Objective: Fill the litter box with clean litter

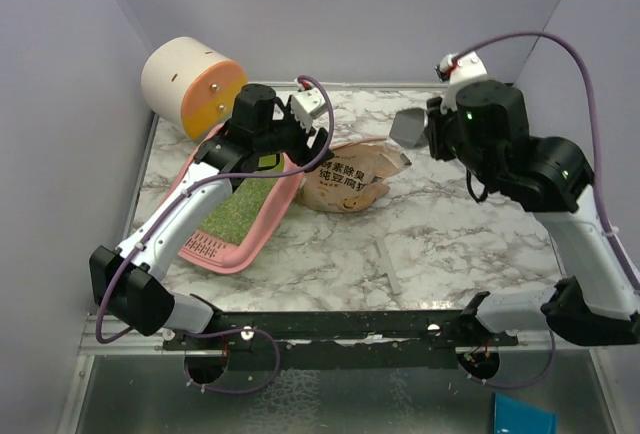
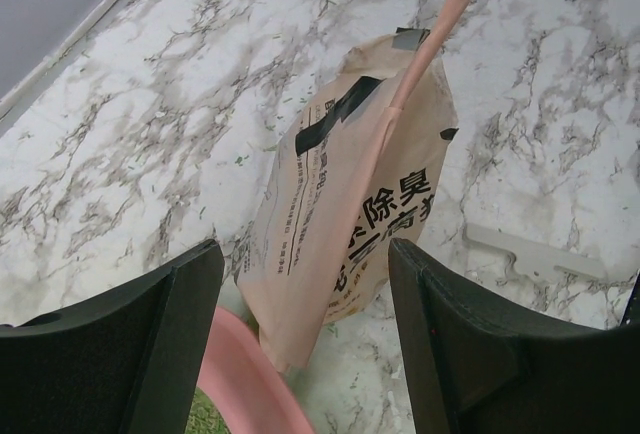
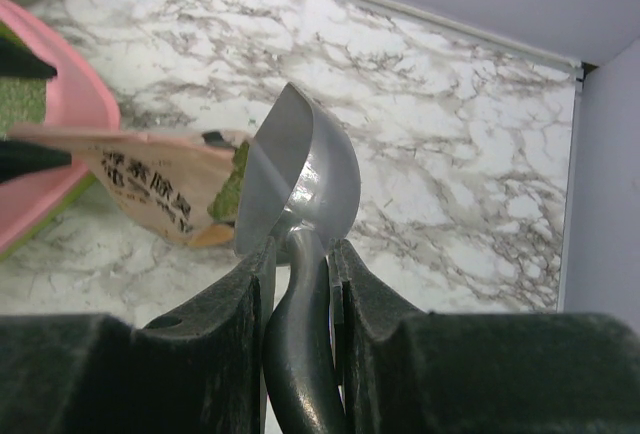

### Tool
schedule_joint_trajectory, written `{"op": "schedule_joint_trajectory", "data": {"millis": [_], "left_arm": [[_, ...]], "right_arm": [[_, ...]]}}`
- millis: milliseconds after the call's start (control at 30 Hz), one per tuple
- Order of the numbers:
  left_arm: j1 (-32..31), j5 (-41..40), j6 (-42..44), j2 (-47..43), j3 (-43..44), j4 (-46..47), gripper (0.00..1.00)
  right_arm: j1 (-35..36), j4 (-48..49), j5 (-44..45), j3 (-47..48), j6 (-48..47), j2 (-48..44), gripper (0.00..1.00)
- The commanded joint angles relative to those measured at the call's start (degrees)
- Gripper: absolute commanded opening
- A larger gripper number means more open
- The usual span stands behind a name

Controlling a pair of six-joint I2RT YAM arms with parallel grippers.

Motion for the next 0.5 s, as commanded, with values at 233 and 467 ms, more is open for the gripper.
{"op": "schedule_joint_trajectory", "data": {"millis": [233, 467], "left_arm": [[0.1, 4.4, -0.1, -3.2, 0.2, 2.1, 0.69], [0.0, 7.6, 3.6, -2.8, 0.1, -0.9, 0.69]], "right_arm": [[-30.5, 12.6, -30.1, 19.9, -7.4, 21.5, 0.01], [-52.1, 24.1, -59.9, 0.4, -2.0, 16.2, 0.01]]}}
